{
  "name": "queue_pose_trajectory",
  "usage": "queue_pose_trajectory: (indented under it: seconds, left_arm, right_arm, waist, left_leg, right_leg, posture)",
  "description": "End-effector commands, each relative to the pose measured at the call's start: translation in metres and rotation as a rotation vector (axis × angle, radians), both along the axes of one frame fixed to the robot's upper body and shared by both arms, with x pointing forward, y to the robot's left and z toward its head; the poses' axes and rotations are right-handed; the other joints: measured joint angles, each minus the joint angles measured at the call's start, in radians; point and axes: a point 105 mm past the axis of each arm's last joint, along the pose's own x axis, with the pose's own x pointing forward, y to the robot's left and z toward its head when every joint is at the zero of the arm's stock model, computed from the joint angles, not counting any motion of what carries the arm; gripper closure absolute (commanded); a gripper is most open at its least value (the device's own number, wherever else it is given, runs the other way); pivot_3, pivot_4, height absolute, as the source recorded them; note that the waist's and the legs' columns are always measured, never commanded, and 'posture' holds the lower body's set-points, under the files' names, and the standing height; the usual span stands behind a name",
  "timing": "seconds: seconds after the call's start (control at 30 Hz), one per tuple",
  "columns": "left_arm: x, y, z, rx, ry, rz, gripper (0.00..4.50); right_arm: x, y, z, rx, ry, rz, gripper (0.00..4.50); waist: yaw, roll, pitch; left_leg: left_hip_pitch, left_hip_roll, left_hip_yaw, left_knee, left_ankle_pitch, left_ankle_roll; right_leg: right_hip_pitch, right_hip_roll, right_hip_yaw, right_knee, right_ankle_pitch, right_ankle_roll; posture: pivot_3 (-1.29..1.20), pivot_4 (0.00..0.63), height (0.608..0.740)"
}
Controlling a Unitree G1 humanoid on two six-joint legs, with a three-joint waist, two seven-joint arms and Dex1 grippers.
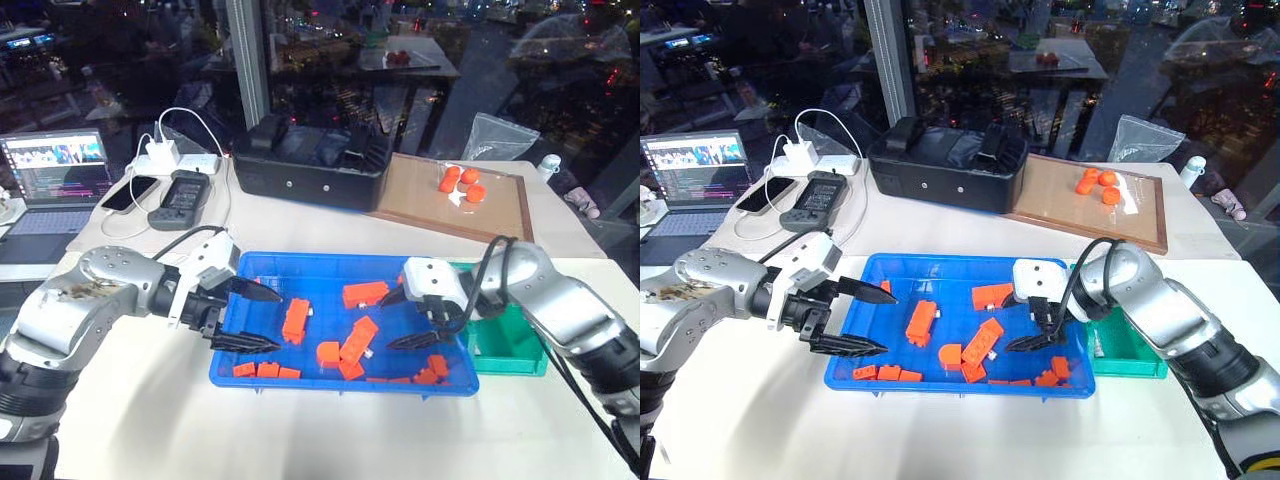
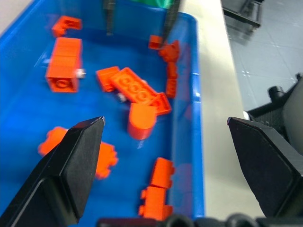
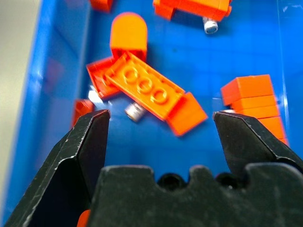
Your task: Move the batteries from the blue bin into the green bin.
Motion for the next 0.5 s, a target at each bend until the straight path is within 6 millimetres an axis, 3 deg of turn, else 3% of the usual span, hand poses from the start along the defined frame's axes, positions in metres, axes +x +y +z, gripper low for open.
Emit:
queue_pose_trajectory:
  seconds: [0.03, 0.5]
  left_arm:
    - [-0.008, 0.001, 0.005, 0.006, -0.053, -0.029, 0.00]
    - [-0.011, 0.017, -0.009, 0.068, -0.084, 0.036, 0.00]
  right_arm:
    - [-0.001, 0.015, -0.004, -0.060, -0.050, 0.182, 0.45]
    - [0.015, 0.045, -0.030, -0.082, -0.077, 0.329, 0.45]
  waist:
    - [0.000, 0.000, 0.000]
    - [0.002, 0.000, 0.000]
  left_leg:
    - [0.000, 0.000, 0.000, 0.001, 0.000, 0.000]
    - [0.000, 0.002, 0.002, 0.003, 0.000, 0.000]
  right_leg:
    - [-0.001, 0.000, 0.000, 0.003, -0.001, -0.001]
    - [-0.010, 0.001, 0.001, 0.010, -0.002, -0.004]
  posture:
    - [0.00, 0.150, 0.740]
    - [0.00, 0.150, 0.740]
